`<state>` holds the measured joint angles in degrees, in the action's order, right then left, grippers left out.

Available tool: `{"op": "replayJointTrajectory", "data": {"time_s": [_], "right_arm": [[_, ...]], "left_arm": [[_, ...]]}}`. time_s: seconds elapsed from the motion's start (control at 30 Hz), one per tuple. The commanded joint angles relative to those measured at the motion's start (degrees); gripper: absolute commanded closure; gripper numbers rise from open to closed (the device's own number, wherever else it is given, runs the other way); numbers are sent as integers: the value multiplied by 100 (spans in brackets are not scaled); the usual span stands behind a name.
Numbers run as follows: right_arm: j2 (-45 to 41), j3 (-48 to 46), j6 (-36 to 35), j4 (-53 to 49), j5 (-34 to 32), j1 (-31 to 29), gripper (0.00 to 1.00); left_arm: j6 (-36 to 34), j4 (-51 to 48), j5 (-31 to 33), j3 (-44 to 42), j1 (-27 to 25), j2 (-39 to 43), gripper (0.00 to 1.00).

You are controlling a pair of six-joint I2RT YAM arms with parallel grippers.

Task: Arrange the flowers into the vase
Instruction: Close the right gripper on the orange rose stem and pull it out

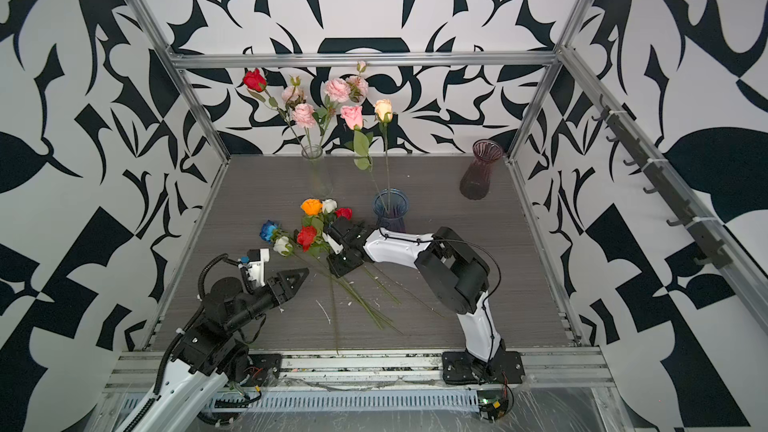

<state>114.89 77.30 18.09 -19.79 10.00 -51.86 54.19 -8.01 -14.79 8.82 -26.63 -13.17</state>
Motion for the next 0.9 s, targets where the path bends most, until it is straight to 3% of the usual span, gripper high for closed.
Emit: {"op": "replayJointTrajectory", "data": {"time_s": [0.0, 0.07, 0.23, 0.33, 0.43, 0.87], "right_arm": [[-25, 255, -5, -203, -157, -18, 56], [20, 281, -15, -223, -131, -18, 61], [-26, 389, -96, -239, -34, -18, 87], [-212, 459, -199, -251, 24, -15, 96], [-456, 537, -302, -253, 123, -18, 100], [-1337, 917, -334, -363, 260, -18, 100]], "left_arm": [[-7, 1, -21, -82, 26, 23, 27], [-8, 2, -19, -82, 27, 33, 27], [-9, -16, -16, -82, 27, 65, 27], [-10, -25, -16, -82, 27, 66, 27], [-10, -25, -17, -82, 34, 61, 27], [-2, -43, -24, -91, 35, 102, 27]]}}
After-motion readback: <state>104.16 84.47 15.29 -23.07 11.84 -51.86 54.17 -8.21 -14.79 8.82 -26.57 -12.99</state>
